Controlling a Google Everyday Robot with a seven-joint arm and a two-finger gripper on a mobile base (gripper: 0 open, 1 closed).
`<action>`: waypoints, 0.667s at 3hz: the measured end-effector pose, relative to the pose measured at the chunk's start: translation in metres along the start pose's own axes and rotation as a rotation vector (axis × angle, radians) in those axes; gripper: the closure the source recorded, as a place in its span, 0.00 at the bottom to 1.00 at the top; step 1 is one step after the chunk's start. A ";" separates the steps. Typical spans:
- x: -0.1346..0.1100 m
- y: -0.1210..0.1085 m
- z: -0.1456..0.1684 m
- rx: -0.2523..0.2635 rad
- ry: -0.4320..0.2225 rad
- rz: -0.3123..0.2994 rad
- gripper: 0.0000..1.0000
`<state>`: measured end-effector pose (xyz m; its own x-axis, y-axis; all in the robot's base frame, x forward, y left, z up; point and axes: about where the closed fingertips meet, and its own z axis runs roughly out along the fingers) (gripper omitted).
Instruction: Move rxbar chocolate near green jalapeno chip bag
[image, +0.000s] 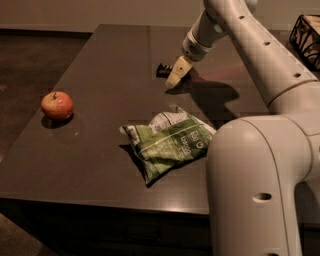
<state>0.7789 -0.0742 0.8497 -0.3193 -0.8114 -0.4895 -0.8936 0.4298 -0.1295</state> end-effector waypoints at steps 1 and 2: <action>0.000 0.002 0.017 -0.033 0.032 0.010 0.25; -0.003 0.004 0.018 -0.048 0.038 0.010 0.48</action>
Offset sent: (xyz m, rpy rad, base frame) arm 0.0069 0.0085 -0.0016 -0.0157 0.0710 0.0130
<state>0.7819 -0.0630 0.8348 -0.3395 -0.8217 -0.4577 -0.9040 0.4195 -0.0826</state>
